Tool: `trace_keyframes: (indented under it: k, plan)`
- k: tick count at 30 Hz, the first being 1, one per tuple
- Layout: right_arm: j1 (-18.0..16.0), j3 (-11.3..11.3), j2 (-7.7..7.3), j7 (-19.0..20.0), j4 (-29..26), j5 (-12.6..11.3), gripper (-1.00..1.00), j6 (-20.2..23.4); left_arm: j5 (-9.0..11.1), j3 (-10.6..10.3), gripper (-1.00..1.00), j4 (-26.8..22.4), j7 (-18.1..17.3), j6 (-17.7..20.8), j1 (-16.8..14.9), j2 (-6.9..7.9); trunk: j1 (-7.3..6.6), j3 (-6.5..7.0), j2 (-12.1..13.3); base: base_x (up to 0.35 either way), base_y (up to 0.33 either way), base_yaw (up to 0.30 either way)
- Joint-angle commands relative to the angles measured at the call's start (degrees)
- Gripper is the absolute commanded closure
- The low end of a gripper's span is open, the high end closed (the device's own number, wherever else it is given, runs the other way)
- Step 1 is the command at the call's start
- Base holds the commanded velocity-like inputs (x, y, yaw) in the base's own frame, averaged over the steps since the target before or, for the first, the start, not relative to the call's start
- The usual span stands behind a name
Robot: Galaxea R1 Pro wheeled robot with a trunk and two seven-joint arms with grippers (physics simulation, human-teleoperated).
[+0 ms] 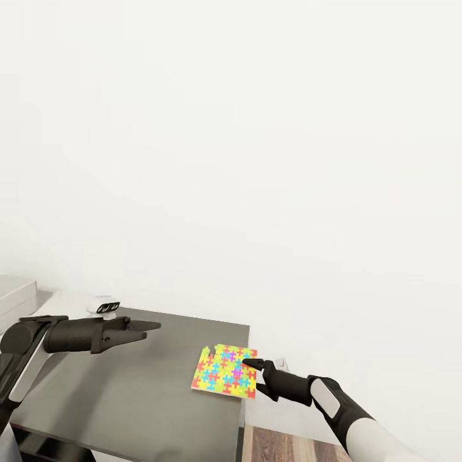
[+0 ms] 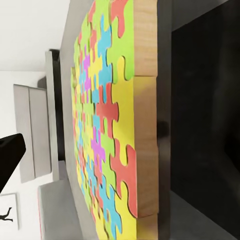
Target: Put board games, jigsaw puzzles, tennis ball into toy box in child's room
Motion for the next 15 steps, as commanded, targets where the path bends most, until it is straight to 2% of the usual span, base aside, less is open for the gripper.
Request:
trace_keyframes:
  k: [1, 15]
  plan:
    - [0.0, 0.1, -0.02, 0.0, 0.0, -0.3, -1.00, 0.3, 0.0, 0.0, -1.00, 0.0, -0.2, 0.6, 0.0, 0.00, 0.00, -0.07, 0.0, 0.000, 0.000, 0.000]
    - [0.0, 0.1, -0.02, 0.0, 0.0, -0.3, -1.00, 0.3, 0.0, 0.0, -1.00, 0.0, -0.2, 0.7, 0.0, 0.00, 0.00, -0.07, 0.0, 0.000, 0.000, 0.000]
